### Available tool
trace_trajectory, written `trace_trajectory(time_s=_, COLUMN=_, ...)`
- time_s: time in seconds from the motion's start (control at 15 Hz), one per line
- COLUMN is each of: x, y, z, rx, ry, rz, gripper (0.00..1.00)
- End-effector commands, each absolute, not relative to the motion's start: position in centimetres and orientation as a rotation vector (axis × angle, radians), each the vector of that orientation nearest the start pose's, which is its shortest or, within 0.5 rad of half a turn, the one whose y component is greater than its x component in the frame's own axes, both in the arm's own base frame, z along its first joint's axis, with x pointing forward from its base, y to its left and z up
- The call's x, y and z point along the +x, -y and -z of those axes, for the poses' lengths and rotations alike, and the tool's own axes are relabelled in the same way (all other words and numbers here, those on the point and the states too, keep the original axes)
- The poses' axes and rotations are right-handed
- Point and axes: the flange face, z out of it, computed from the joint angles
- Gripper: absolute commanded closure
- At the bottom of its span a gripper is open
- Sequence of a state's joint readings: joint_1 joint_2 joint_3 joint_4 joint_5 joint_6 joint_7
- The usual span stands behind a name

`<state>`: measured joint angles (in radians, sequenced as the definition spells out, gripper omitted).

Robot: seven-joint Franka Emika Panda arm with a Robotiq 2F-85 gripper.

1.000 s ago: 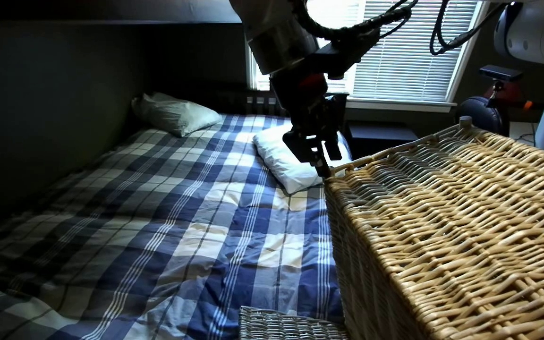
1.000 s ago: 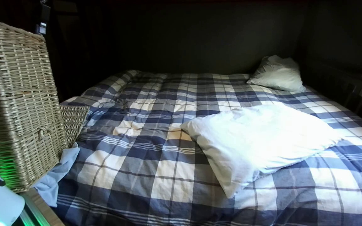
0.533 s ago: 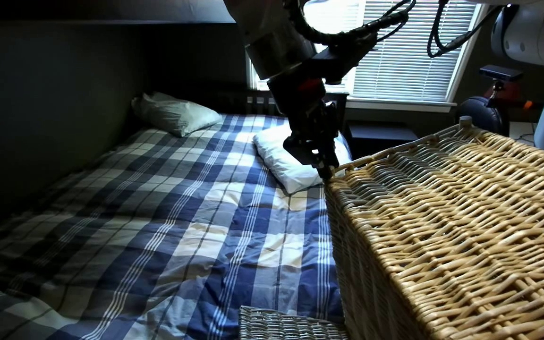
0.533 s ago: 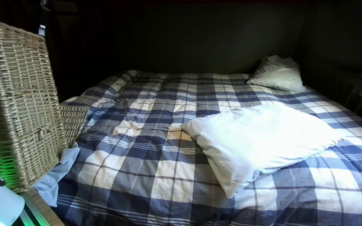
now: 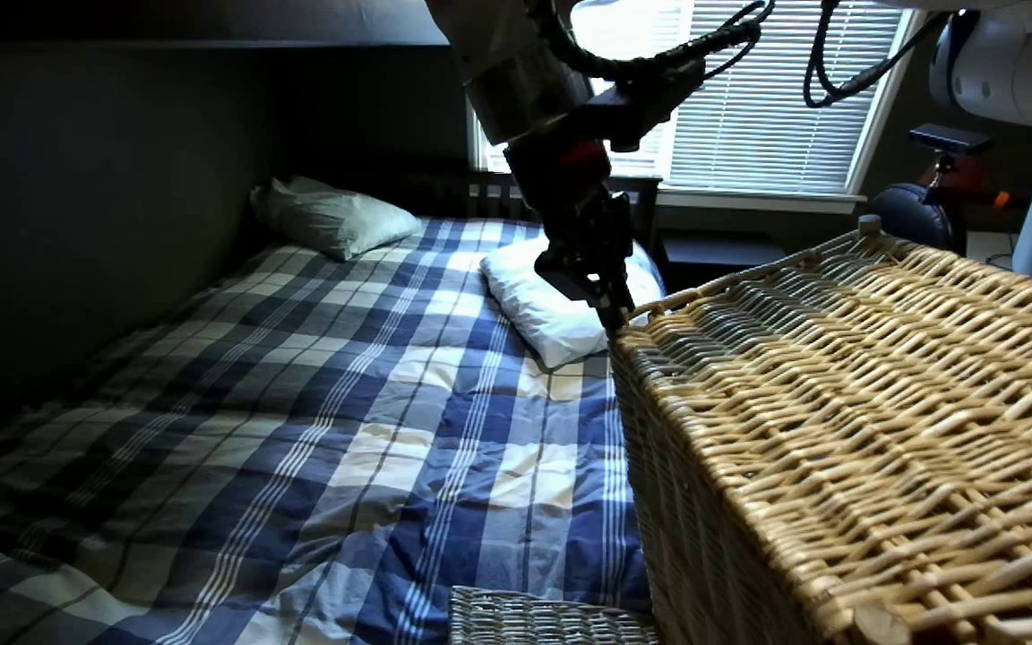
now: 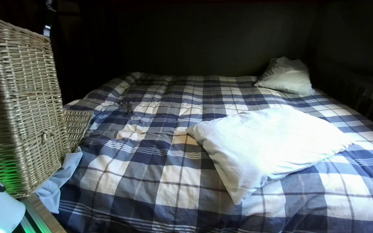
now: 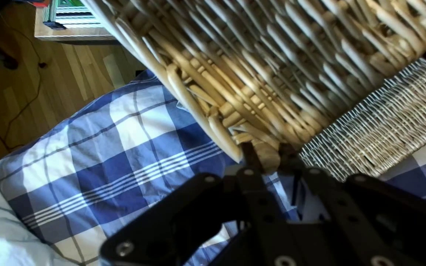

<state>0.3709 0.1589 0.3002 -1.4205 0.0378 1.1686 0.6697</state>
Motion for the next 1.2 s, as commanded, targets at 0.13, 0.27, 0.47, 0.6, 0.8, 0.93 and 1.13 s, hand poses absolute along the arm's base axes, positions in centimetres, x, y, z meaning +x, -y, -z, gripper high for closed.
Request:
trace_trajectory(time_s=0.13, x=48.1, y=-23.7, z=-63.6, rx=-3.206, ry=-0.054, rz=-0.371, gripper=0.95)
trace_trajectory(time_s=0.27, x=49.7, y=-19.2, z=-65.0, rx=-3.171, ry=-0.11, rz=-0.267, gripper=0.95)
trace_trajectory(time_s=0.47, x=51.7, y=-11.6, z=-66.8, rx=-3.11, ry=-0.172, rz=-0.099, gripper=0.95)
trace_trajectory(time_s=0.6, x=52.3, y=-6.3, z=-67.8, rx=-3.053, ry=-0.228, rz=-0.005, gripper=0.95)
trace_trajectory(time_s=0.8, x=52.4, y=1.4, z=-68.9, rx=-2.982, ry=-0.293, rz=0.114, gripper=0.95)
trace_trajectory(time_s=0.93, x=52.2, y=5.3, z=-69.0, rx=-2.947, ry=-0.303, rz=0.168, gripper=0.95)
trace_trajectory(time_s=1.13, x=51.9, y=9.9, z=-69.6, rx=-2.909, ry=-0.345, rz=0.269, gripper=0.95)
